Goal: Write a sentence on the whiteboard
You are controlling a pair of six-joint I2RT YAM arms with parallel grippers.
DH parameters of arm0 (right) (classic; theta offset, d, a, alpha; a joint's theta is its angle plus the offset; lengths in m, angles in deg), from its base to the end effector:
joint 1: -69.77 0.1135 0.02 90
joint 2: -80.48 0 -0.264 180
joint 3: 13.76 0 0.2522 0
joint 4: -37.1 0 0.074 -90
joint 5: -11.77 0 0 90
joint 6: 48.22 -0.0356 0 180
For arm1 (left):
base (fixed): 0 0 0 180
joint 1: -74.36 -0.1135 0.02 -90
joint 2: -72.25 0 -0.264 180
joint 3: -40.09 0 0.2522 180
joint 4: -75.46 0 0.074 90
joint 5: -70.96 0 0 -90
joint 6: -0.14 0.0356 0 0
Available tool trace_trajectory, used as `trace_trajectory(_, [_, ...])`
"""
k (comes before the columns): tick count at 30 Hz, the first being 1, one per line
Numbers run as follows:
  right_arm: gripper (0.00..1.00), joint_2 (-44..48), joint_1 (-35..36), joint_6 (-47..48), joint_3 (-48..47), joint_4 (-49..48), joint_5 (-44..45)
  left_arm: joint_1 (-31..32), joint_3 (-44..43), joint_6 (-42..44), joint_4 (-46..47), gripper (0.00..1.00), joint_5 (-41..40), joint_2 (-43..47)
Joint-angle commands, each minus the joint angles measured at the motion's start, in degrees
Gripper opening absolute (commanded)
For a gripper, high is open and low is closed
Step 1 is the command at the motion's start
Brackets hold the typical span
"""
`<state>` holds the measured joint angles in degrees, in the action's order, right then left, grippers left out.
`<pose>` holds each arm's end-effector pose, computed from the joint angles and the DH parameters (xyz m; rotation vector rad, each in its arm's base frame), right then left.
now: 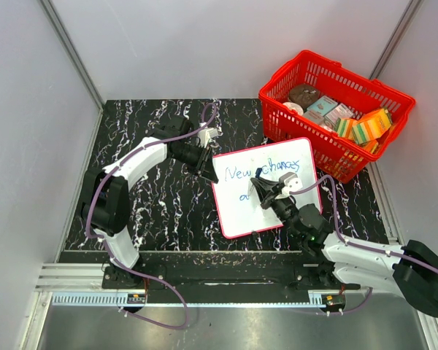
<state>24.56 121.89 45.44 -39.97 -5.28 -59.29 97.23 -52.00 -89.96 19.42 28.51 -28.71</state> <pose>0.1296 0.1477 0.2308 -0.3826 1.3244 0.4869 0.3224 -0.1645 0.2450 0.7677 2.5136 -1.2451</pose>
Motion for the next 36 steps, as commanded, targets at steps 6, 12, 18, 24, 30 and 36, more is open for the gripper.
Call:
trace_trajectory(6, [0.00,-1.1,0.0,0.7,-0.7,-5.1,2.5,1.0,0.0,5.1,1.8,0.00,-9.8,0.9])
trace_trajectory(12, [0.00,-4.0,0.0,1.0,-1.3,-6.0,4.9,1.2,0.0,5.1,1.8,0.00,-10.0,1.2])
trace_trajectory(18, [0.00,-1.7,0.0,1.1,-0.4,-4.3,6.5,1.2,0.1,5.2,1.8,0.00,-10.1,1.3])
trace_trajectory(24, [0.00,-2.3,0.0,1.1,-0.3,-4.6,6.9,1.3,0.1,5.1,1.8,0.00,-10.1,1.2])
trace_trajectory(30, [0.00,-2.2,0.0,0.1,-0.6,-2.0,6.5,1.3,0.1,5.2,1.8,0.00,-10.4,1.4])
trace_trajectory(36, [0.00,-1.3,0.0,-1.0,-0.6,1.3,6.6,1.3,0.2,5.2,1.8,0.00,-10.5,1.6])
